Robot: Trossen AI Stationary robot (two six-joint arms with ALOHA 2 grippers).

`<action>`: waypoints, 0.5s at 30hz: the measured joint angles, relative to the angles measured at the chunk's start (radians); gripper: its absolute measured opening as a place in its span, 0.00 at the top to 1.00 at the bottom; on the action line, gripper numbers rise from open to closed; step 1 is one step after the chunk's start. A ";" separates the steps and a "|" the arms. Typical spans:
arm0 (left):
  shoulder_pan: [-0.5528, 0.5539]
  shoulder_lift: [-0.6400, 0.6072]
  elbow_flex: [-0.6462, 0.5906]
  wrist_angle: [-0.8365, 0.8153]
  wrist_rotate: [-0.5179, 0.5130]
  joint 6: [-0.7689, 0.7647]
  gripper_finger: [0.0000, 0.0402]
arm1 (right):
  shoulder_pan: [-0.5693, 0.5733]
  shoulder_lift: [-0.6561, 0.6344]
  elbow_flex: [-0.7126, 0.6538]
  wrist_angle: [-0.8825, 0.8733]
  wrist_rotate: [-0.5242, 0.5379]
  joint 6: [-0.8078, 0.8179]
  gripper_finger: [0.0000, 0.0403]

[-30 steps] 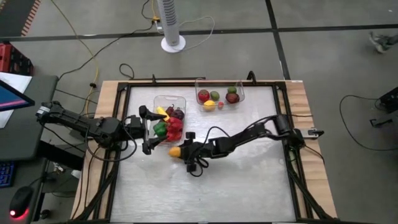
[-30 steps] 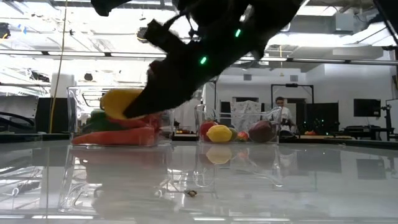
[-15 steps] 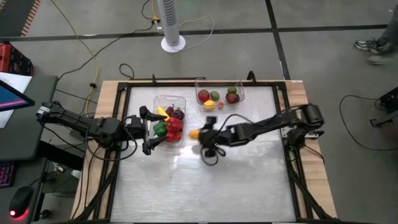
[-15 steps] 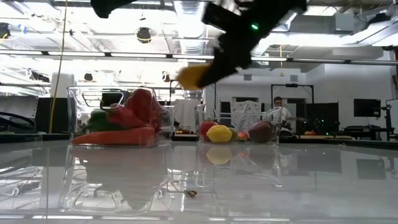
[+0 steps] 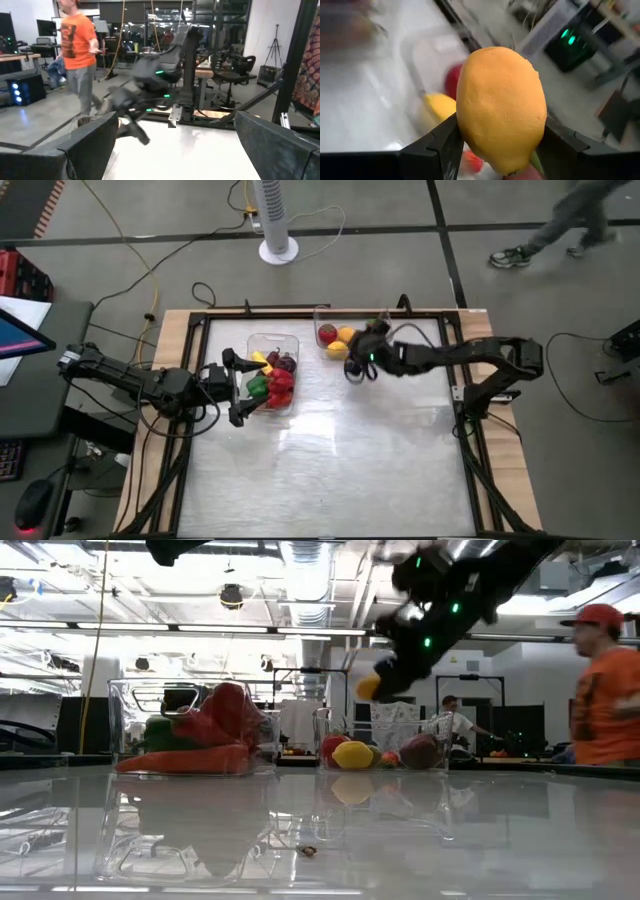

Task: Sort produce into baskets
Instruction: Put the yellow lemon into the top transparent bin, then return to Home Position

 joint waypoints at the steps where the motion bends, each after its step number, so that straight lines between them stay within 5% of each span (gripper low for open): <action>1: 0.000 0.000 0.000 0.000 0.000 -0.005 0.04 | -0.034 0.011 0.000 -0.001 -0.043 0.000 0.41; 5: 0.000 0.000 0.000 0.000 0.000 -0.005 0.04 | -0.135 0.036 -0.001 -0.021 -0.182 0.000 0.36; 15: 0.000 -0.010 0.000 0.007 -0.114 0.063 0.04 | -0.218 -0.058 0.000 -0.067 -0.316 0.014 0.21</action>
